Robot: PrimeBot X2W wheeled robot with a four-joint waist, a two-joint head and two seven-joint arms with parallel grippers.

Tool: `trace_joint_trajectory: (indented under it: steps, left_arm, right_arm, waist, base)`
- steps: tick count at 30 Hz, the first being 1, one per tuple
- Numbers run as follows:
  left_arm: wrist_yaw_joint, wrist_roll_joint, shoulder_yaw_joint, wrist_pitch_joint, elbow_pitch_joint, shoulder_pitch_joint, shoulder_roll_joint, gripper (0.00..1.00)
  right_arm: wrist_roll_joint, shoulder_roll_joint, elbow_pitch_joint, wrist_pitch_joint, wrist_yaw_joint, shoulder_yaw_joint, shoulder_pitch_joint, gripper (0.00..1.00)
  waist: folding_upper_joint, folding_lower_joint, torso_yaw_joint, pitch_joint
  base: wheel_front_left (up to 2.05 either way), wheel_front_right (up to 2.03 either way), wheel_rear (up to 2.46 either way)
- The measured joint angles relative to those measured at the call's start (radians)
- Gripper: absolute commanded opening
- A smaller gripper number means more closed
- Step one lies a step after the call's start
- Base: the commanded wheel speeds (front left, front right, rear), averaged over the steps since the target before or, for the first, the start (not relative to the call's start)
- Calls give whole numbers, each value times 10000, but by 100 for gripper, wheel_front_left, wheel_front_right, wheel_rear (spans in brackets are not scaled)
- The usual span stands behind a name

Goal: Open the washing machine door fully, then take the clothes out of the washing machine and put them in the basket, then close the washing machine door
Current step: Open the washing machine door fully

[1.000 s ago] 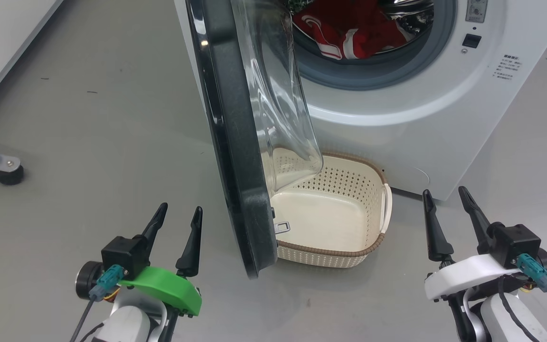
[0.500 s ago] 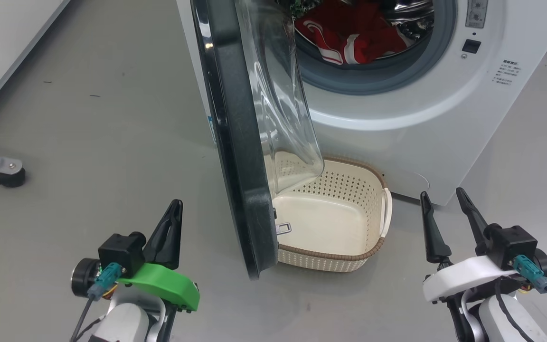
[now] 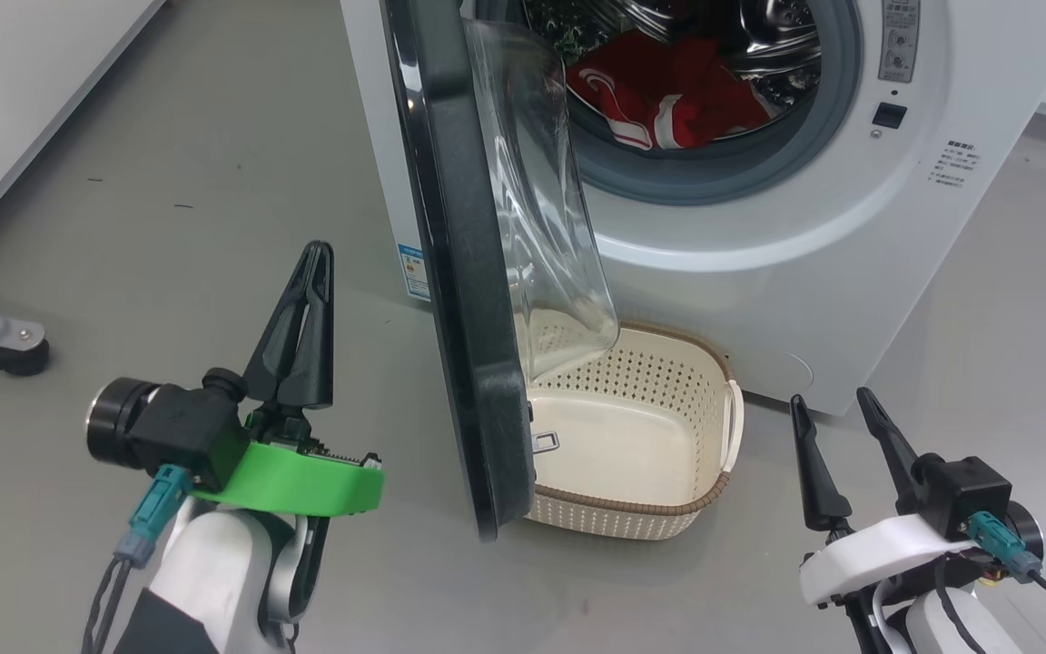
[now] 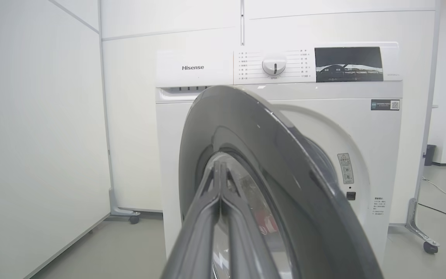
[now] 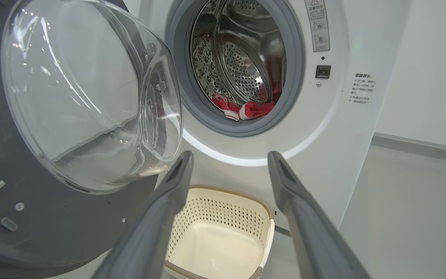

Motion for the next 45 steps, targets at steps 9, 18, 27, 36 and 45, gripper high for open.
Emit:
trace_joint_trajectory:
  steps: [9,18,27,36,45]
  left_arm:
    - [-468,389,-807,-46,-1979,-152,-2,0]
    - [-1254,267,-2892,491,-2176,631,-56,0]
    - [-1244,0,-3254,1404,-1262,1286,-44,0]
    - [-1068,-92,-3026,1741,-593,1319,-44,0]
    - [-844,-174,-2652,1770,-182,1317,-48,0]
  right_arm:
    - [-94,113,29,0,35,-50,226,100]
    - [-370,228,33,0,201,27,285,100]
    - [-443,297,38,0,286,-8,273,100]
    - [-499,345,63,0,288,-125,267,100]
    - [-579,366,81,0,376,-224,178,100]
  waist:
    - [0,0,-70,-201]
    - [0,0,-176,-139]
    - [0,0,-414,37]
    - [0,0,-549,190]
    - [0,0,-637,300]
  base:
    - [0,0,0]
    - [0,0,0]
    - [0,0,0]
    - [0,0,0]
    - [0,0,0]
